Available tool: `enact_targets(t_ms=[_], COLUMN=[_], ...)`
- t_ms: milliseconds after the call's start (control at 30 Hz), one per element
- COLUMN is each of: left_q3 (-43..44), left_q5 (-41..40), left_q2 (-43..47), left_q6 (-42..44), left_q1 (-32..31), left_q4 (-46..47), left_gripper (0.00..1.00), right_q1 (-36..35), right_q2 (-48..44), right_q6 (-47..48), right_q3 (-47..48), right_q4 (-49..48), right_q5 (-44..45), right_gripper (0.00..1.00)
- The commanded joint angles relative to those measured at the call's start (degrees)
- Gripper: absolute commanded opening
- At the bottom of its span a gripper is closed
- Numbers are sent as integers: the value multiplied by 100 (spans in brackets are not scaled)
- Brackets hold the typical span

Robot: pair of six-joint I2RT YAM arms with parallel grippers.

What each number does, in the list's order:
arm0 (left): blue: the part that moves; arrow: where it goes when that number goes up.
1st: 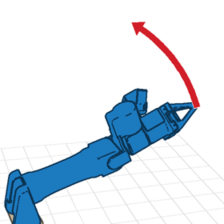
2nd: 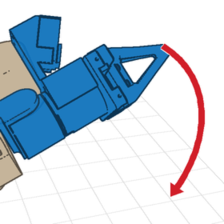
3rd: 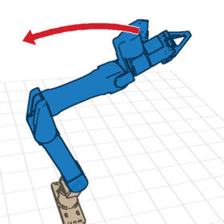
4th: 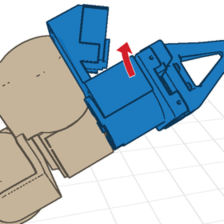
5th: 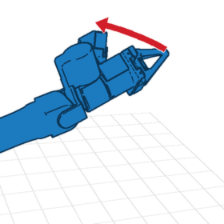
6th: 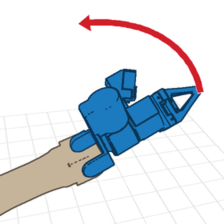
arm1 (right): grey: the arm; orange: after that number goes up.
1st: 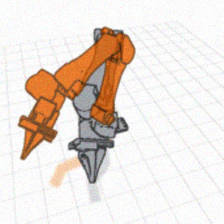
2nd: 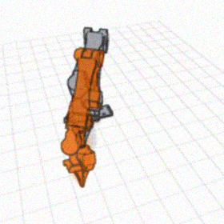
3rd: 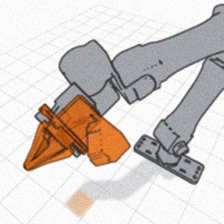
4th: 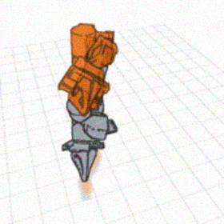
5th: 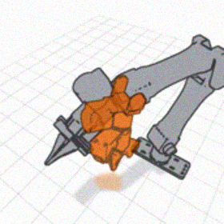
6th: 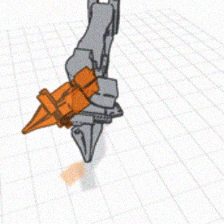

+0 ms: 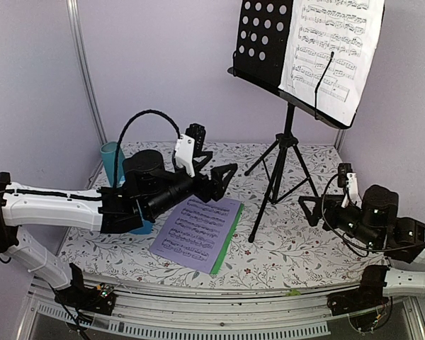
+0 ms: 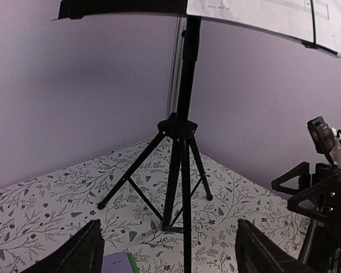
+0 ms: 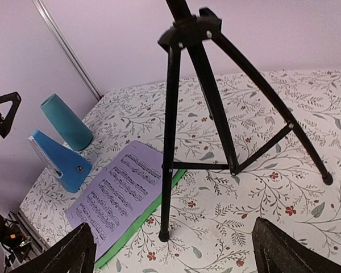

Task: Set up the instrument practice props
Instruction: Adjust the music stand at the center of the board.

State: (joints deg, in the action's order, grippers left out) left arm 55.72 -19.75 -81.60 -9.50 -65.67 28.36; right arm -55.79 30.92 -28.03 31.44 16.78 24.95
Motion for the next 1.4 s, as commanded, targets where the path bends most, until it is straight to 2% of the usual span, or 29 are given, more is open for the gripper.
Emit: enact_targets(t_ms=[0,233,267,533,833,1367], left_q3=[-311,-701,-698,-742,-784,-744], left_q5=[68,209,238,386,522,677], left_q2=[91,274,283,298,282,246], left_q6=[-636,-1007,-1019,-1019,-1037,-1067], left_q1=[179,373,418,635,802,995], left_q4=[-897,-1084,-1131,-1268,-1272,-1367], left_gripper=[80,80,81,84,85,85], right_q1=[19,37,82,163,158,442], right_q2=[585,2139,2792,4445,5122,6006], right_q6=[-842,-1735,-1921,-1855,-1886,-1942], right_q3=[-538,-883,-815,-376,-228,338], right_q4=[-1184,-2272,-2686,-3499,-3738,-2828], right_q5=[7,158,104,-294,-443,-394], right_gripper=[99,99,99,99,99,99])
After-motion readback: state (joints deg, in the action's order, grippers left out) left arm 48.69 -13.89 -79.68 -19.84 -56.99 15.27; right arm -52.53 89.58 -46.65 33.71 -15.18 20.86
